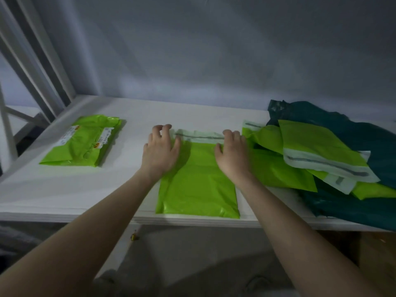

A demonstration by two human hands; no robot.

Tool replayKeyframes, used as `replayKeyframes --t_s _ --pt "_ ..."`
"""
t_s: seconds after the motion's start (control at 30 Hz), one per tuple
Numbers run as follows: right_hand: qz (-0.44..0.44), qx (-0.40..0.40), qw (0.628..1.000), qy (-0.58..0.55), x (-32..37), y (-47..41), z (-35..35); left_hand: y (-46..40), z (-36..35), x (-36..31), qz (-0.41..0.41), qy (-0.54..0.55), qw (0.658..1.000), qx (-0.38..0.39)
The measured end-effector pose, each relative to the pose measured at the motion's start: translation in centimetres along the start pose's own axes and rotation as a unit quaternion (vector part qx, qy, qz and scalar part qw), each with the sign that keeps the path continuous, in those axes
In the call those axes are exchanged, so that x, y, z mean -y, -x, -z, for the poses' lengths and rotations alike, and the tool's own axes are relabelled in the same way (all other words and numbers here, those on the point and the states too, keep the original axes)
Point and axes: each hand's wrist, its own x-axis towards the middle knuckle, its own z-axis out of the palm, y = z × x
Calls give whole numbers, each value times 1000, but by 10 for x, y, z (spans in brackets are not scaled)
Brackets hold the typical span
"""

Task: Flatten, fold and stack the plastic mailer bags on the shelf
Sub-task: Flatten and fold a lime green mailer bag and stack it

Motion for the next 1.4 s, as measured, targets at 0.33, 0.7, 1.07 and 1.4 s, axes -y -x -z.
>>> replayKeyframes --t_s 0.33,0.7,1.07,1.4 --pt "-161 163 952 -203 -14 9 32 4 35 23 93 62 981 156" --pt "-285 192 889 -303 -13 23 22 14 25 16 226 286 912 191" --pt "-308 120 834 -441 -18 17 29 12 32 10 223 336 907 120" --pt "-355 191 741 -538 -9 20 42 17 40 9 241 461 835 179"
